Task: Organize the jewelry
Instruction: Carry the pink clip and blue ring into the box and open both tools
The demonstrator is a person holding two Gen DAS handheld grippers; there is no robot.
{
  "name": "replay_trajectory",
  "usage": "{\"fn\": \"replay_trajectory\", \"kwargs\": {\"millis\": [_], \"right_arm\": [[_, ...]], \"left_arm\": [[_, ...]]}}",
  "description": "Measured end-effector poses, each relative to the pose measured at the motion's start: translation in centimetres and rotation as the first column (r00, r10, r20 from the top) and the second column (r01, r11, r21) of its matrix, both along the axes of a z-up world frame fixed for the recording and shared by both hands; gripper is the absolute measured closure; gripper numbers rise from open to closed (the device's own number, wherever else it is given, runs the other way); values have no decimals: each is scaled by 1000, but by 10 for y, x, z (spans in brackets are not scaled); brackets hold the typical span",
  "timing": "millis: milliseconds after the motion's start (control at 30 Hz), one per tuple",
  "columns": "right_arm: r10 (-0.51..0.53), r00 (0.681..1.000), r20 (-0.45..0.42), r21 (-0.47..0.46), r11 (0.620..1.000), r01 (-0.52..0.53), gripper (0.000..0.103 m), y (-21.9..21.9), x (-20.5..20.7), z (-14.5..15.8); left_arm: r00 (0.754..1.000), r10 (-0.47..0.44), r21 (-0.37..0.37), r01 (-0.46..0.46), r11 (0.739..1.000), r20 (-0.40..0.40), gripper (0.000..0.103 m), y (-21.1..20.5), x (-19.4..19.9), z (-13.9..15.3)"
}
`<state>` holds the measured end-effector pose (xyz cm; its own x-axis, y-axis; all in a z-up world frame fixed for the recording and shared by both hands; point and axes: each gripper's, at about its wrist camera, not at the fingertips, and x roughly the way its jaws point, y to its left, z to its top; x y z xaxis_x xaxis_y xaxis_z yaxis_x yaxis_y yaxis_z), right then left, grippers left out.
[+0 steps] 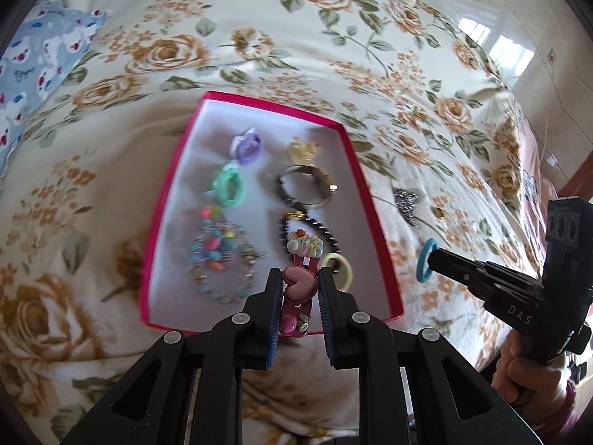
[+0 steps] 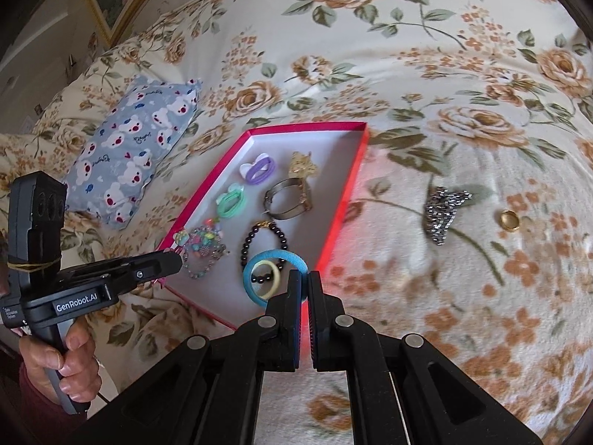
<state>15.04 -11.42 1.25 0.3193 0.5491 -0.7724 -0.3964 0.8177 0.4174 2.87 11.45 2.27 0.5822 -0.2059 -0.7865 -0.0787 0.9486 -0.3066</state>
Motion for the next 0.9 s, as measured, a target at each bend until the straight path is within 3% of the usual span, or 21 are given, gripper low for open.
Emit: {"fn": "replay_trajectory", "kwargs": {"millis": [700,900], "right_arm": [[77,997,-1,-29,997,-77,100,37,5,-7],[91,996,2,-54,994,-90,100,49,17,-15]], "left_arm": [[993,113,-5,-113,994,-9,85,36,-10,-8],[990,135,26,-134,991,-28,85,42,1,-15]]}}
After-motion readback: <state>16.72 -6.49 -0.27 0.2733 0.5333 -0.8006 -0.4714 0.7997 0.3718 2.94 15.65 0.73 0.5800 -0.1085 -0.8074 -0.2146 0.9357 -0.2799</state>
